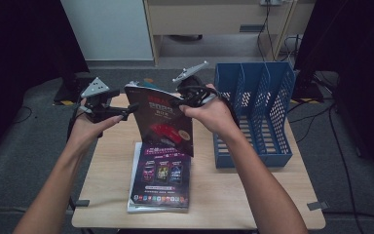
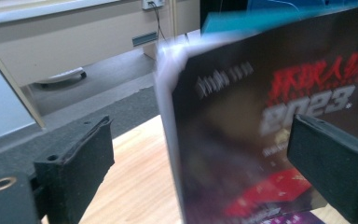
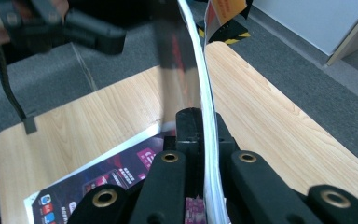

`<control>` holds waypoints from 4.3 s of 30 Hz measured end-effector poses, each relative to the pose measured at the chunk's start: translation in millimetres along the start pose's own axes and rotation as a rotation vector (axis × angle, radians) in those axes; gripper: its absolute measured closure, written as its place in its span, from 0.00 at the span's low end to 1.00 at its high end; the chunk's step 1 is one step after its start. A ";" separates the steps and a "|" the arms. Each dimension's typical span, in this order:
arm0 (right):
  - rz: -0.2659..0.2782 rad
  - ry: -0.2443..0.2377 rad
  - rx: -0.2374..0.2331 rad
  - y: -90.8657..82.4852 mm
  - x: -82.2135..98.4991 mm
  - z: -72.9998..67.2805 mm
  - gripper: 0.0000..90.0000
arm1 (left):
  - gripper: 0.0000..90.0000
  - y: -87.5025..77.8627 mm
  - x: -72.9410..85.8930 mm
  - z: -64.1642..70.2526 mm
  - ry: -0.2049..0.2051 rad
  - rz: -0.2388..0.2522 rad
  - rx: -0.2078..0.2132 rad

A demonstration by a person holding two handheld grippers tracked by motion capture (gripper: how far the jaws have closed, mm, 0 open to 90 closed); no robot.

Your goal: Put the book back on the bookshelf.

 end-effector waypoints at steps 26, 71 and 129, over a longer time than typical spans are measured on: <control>0.065 0.106 0.022 -15.8 7.5 8.0 0.97 | 0.05 21.0 94.6 24.8 -0.037 -0.089 -0.022; 0.166 0.211 0.080 -98.7 34.6 28.7 0.97 | 0.06 43.7 181.7 23.2 -0.030 -0.287 -0.084; 0.188 0.228 0.131 -127.5 41.0 41.6 0.97 | 0.07 45.4 185.7 23.5 -0.020 -0.302 -0.086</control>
Point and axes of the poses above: each handheld gripper's, and its own axes: y roughly forward along the jaws, x roughly out of its underside, z roughly to its right, the point moved 4 cm from there along y, roughly forward along the jaws, and after that the axes turned 5 degrees about -z, right-handed, at the moved point
